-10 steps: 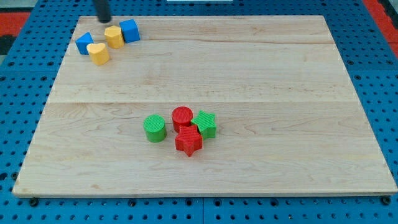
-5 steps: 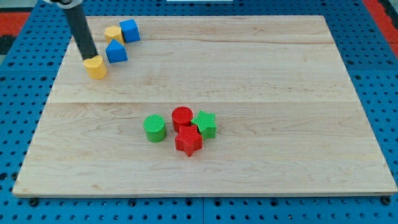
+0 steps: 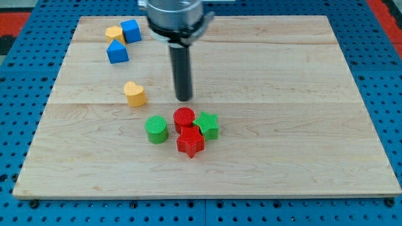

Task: Move the heart into the red blocks

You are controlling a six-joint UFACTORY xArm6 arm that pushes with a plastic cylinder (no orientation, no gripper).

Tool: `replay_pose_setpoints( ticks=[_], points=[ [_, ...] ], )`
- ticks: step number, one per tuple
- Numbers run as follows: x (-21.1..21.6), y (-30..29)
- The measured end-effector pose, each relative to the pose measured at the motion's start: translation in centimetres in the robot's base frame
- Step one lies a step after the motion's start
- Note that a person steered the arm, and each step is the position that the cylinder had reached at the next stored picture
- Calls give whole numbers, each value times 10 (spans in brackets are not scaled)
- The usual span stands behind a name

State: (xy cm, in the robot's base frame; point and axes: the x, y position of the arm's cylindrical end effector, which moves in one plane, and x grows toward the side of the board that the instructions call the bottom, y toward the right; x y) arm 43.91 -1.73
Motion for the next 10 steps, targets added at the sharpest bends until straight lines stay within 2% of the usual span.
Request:
replay_pose_setpoints(
  ticks=[1,2,3,4,5,7,8,9,10],
  points=[
    [33,-1],
    [41,-37],
    [51,-39],
    [71,-8],
    [74,-1],
    [57,18],
    [-8,0],
    [-61,-58],
    [-71,-131]
  ],
)
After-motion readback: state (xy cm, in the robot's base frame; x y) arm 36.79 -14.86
